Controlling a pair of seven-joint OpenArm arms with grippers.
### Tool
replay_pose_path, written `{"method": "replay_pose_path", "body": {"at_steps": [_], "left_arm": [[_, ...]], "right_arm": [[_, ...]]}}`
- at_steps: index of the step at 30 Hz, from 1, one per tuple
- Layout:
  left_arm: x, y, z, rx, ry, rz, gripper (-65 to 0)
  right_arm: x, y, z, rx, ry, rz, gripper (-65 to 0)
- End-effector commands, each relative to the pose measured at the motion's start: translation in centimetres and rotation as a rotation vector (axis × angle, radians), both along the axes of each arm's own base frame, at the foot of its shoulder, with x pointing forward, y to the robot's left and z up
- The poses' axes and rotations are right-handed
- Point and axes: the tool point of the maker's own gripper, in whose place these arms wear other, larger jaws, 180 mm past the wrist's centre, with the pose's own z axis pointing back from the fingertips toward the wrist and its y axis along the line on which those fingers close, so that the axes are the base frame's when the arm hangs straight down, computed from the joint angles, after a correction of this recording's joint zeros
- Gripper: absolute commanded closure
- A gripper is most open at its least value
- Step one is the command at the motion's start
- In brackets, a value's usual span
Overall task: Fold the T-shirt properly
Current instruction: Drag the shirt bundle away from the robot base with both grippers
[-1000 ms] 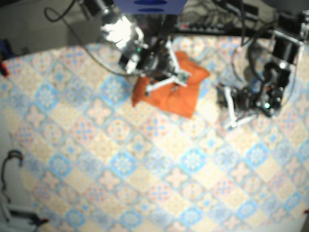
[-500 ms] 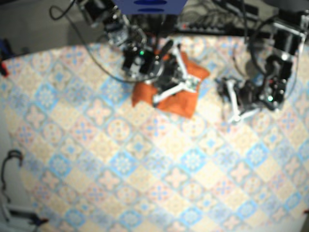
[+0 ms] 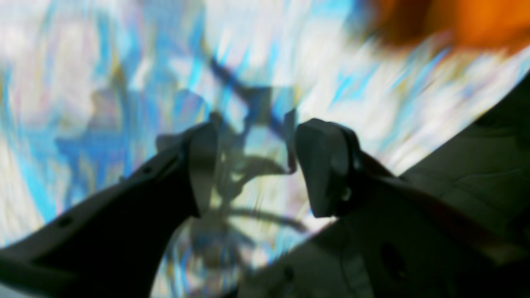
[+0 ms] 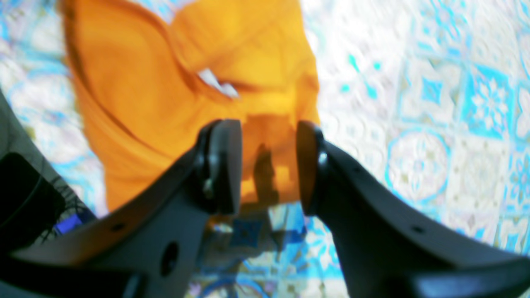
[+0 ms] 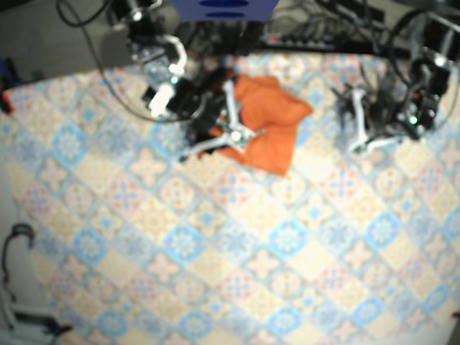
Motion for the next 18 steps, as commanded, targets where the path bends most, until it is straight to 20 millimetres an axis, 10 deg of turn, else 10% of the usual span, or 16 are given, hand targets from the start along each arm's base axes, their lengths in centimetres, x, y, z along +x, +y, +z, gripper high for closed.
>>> {"method": "replay_pose_path", "body": {"at_steps": [1,18], "left_arm": [[0.1,1.0,0.7,0.020,-0.007,-0.010,-34.0],[-4.6,-0.3,-1.0,0.018,0.092,-0.068,-33.7]], "right_arm": [[0.6,0.4,1.0,0.037,-0.029,-0.002,-22.2],[-1.5,3.2,-0.6,0.037,0.028,0.096,-22.1]]}}
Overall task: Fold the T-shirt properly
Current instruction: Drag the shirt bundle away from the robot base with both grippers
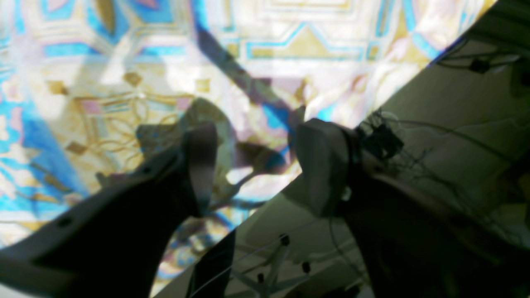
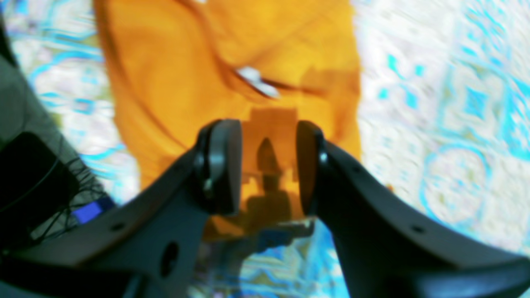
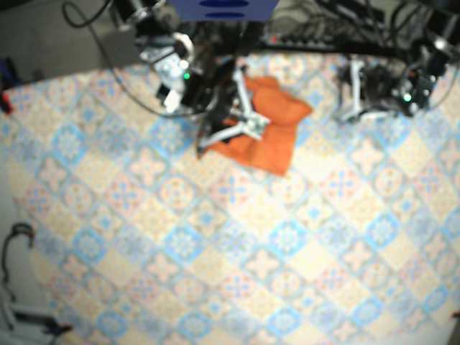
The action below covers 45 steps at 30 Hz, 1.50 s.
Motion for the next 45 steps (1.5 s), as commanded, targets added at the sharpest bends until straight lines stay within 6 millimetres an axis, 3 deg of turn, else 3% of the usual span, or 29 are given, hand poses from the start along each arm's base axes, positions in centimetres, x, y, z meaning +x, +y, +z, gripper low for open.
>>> {"method": "replay_pose_path", "body": {"at_steps": [1,6,9,24,35,37,41,45], "left_arm": [[1.1,0.8,0.6,0.024,-0.032,-0.013,-33.7],[1.5,0.8,0.3,0.059,-0.055,-0.039,-33.7],[1.5,0.8,0.3,0.066,-0.059,-0.044,-33.7],[1.6,0.8,0.3,0.066,-0.060,-0.045,-33.7],[1.5,0.6,0.3,0.057,-0.057,-0.042,-33.7],[1.4,0.5,0.2,0.056,-0.056,-0.042,-33.7],[0.7,0.0,-0.1,0.054,-0.036,-0.070,-33.7],[-0.5,-2.2,-0.3,0.027,-0.015,-0.163,-33.7]], "right_arm": [[0.3,1.1,1.0,0.040,-0.020,0.012,-22.1],[-0.8,3.5,0.4,0.084,0.011,0.055,-22.1],[-0.6,4.9,0.4,0.102,0.009,0.084,-22.1],[3.4,6.0,-1.4,0.065,0.008,0.112,-22.1],[4.1,9.5,-0.8,0.180,0.017,0.125,-22.1],[4.3,9.9,-0.1,0.197,0.006,0.125,-22.1],[5.8,10.1,3.5,0.243,-0.090,0.106,-22.1],[8.8,5.9,5.8,0.202,-0.187,-0.028,-22.1]]}}
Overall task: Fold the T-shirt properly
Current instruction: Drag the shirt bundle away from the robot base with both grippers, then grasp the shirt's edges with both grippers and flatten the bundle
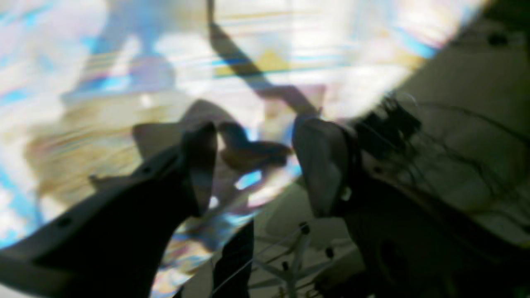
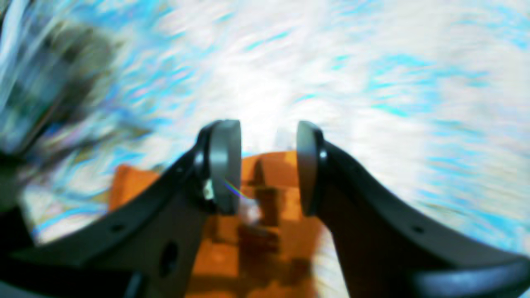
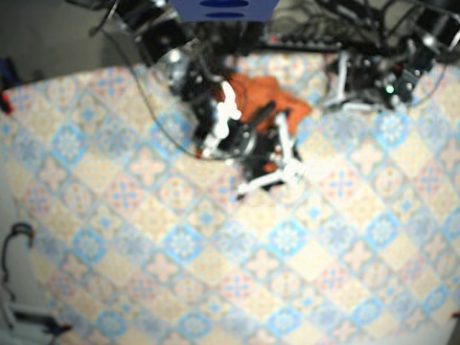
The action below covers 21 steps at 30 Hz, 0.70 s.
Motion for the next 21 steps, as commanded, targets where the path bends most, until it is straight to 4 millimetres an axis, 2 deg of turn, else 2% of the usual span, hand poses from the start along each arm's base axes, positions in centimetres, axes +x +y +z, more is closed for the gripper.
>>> {"method": "replay_pose_path", "body": {"at_steps": [1,3,6,9,13,17,21], "left_arm": [[0.9,-0.4,0.8,-0.010,-0.028,-0.031,-33.7],[0.2,-1.2,0.5,-0.019,-0.010,-0.069,-33.7],[-0.3,-1.9,0.3,-0.021,0.007,-0.108,-33.7],[-0.8,-1.5,0.2,-0.010,0.020,-0.126,-33.6],[-0.6,-1.8,0.6,-0.018,0.008,-0.137,-33.5],[-0.5,-2.1,0.8,-0.023,0.001,-0.145,-33.5],[-0.5,-2.1,0.9,-0.024,0.000,-0.145,-33.2]], "right_arm": [[1.2,-0.9,1.3,0.014,-0.041,-0.034,-22.1],[2.5,-3.4,1.3,0.004,-0.047,-0.109,-22.1],[3.7,-7.6,-0.1,-0.045,-0.041,-0.187,-22.1],[4.7,-10.7,-1.1,-0.086,-0.028,-0.242,-22.1],[5.1,-12.9,-3.4,-0.138,0.021,-0.273,-18.5],[5.6,-13.5,-5.2,-0.170,0.067,-0.278,-11.3],[5.6,-14.1,-7.5,-0.203,0.128,-0.282,-9.5]]}}
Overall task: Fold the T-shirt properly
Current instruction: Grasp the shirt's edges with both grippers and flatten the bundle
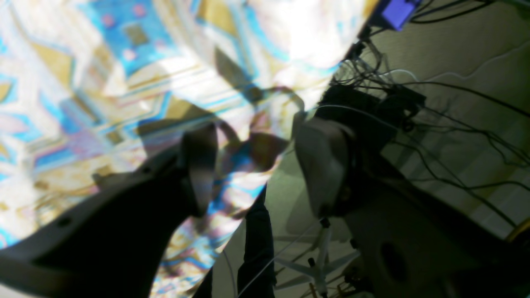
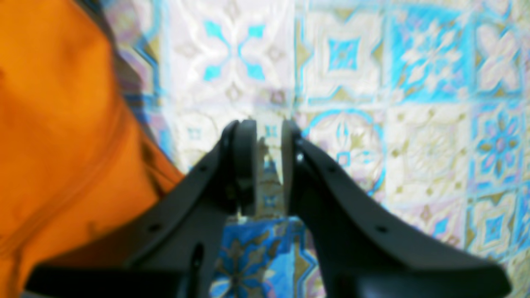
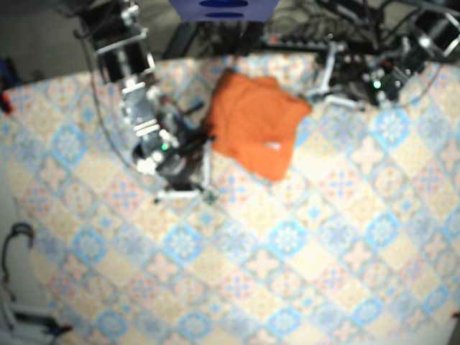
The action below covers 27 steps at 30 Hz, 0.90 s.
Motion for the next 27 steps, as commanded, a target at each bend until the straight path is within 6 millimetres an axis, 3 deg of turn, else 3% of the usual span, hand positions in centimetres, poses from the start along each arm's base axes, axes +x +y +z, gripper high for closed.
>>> {"method": "replay_pose_path", "body": {"at_steps": [1,7,10,17,27], "left_arm": [[0.6,0.0,0.7,-0.007,-0.020,-0.008,-31.9],[1.1,-1.2,2.0,-0.040,-0.061,-0.043,-17.8],[1.9,-1.3,2.2,-0.042,-0.080,-0.044,-14.5],[3.3,-1.2,2.5,-0.032,-0.111,-0.043,-14.6],[4.4,-0.8,0.4,0.002,-0.100,0.006,-14.6]], "right_arm": [[1.0,0.4,0.8,0.020,-0.026,0.002,-9.5],[1.0,-0.3,-1.3,-0.005,0.035,0.001,-8.9],[1.0,-0.9,-2.3,-0.022,0.062,-0.001,-8.9],[0.3,-1.0,-3.6,-0.015,0.092,-0.002,-9.4],[-1.1,-1.0,-4.5,-0.017,0.121,-0.001,-9.4]]}}
